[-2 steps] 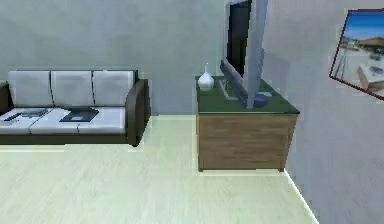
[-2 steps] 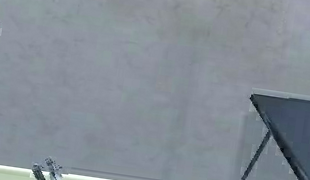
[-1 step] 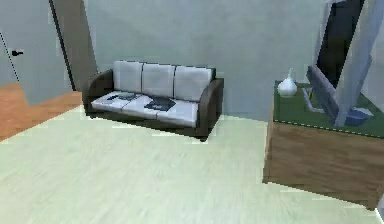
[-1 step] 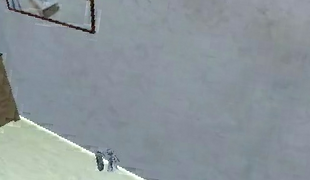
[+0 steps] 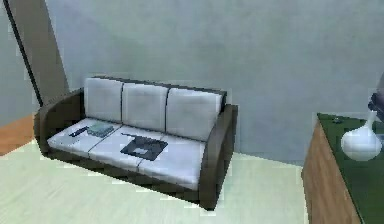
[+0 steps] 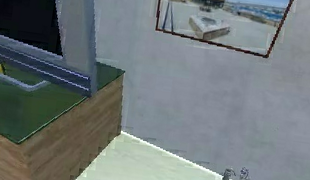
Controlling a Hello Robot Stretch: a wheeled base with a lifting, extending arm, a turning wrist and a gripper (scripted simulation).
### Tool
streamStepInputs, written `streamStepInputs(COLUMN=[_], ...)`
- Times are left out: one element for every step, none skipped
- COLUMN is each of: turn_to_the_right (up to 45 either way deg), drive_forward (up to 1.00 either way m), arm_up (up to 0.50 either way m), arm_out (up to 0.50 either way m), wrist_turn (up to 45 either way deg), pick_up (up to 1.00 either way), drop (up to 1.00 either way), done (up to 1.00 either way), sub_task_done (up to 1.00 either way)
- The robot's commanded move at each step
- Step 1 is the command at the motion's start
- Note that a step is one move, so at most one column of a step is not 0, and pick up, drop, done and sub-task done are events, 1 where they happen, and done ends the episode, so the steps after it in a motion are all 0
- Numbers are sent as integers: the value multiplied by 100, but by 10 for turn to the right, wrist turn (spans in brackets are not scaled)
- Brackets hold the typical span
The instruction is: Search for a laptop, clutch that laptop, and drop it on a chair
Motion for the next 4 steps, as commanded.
streamStepInputs(turn_to_the_right=[0, -450, -450, -150], drive_forward=[30, 0, 0, 0], arm_up=[0, 0, 0, 0], arm_out=[0, 0, 0, 0], wrist_turn=[0, 0, 0, 0], pick_up=[0, 0, 0, 0], drop=[0, 0, 0, 0], done=[0, 0, 0, 0], sub_task_done=[0, 0, 0, 0])
